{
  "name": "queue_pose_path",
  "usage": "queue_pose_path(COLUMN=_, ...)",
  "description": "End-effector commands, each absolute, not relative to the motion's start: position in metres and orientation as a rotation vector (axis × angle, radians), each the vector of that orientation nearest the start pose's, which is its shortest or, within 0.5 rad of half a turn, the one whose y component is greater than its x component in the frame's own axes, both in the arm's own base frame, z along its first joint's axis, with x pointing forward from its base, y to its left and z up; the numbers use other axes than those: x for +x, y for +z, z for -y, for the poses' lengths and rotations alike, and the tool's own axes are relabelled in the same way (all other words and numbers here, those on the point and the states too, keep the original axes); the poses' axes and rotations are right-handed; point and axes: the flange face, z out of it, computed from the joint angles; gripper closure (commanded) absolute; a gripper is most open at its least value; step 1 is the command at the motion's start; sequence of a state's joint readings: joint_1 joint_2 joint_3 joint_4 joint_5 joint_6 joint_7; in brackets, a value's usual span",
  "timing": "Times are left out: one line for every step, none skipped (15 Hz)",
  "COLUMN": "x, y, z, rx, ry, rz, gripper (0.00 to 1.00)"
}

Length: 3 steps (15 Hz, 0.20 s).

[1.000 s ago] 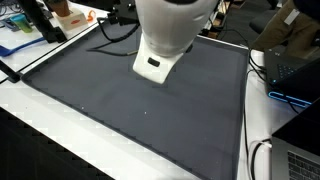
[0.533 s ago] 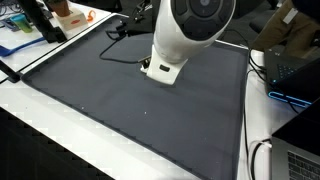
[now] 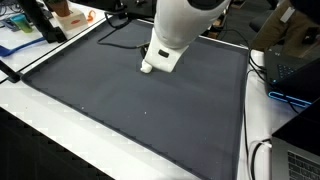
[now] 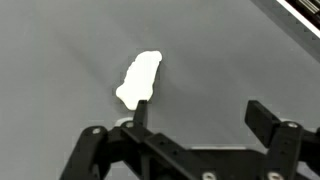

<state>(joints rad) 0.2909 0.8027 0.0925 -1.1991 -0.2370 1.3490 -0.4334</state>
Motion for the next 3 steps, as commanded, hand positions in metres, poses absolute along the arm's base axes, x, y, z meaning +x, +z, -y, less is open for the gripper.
queue_pose_path(x=0.61, y=0.32, z=-0.198, rx=-3.001, ry=0.962, rz=1.006, gripper=0.0)
queue_pose_path(x=0.633, y=0.295, z=-0.206, rx=-2.933, ry=1.029, rz=1.135, gripper=0.0)
queue_pose_path(x=0.628, y=0.308, z=-0.204, rx=-2.967, ry=1.005, rz=1.086, gripper=0.0)
